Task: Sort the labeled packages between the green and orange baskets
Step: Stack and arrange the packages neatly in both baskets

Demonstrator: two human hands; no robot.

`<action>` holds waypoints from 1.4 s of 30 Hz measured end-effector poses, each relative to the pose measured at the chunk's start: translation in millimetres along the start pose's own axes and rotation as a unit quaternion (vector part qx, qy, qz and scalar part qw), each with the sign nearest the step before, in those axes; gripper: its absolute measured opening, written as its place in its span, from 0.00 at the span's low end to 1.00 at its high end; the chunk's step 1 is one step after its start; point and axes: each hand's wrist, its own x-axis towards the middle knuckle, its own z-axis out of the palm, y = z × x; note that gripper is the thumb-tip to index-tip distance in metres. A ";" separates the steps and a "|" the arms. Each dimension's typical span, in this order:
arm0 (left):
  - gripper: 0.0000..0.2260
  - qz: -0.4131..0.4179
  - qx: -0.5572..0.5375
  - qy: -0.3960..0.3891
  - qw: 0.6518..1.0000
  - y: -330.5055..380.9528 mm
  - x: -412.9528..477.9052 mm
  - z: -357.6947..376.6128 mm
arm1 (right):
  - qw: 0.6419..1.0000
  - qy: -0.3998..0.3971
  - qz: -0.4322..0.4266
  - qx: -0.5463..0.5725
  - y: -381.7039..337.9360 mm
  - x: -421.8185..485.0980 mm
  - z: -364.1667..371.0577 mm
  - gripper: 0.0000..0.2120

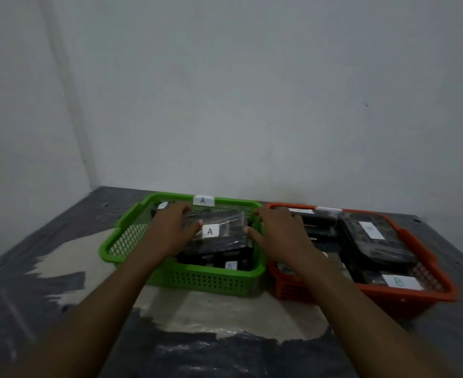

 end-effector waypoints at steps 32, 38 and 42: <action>0.18 0.039 -0.063 0.025 0.997 -97.7 20.7 -34.3 | 0.941 -0.145 -0.003 0.307 -115.7 31.3 74.7 0.19; 0.25 0.059 -0.018 -0.005 0.998 -95.4 33.5 -30.8 | 0.950 -0.156 -0.050 0.264 -133.7 32.9 75.5 0.26; 0.22 0.069 0.025 -0.026 0.997 -103.6 35.7 -29.1 | 0.949 -0.168 -0.057 0.260 -136.1 36.9 75.6 0.26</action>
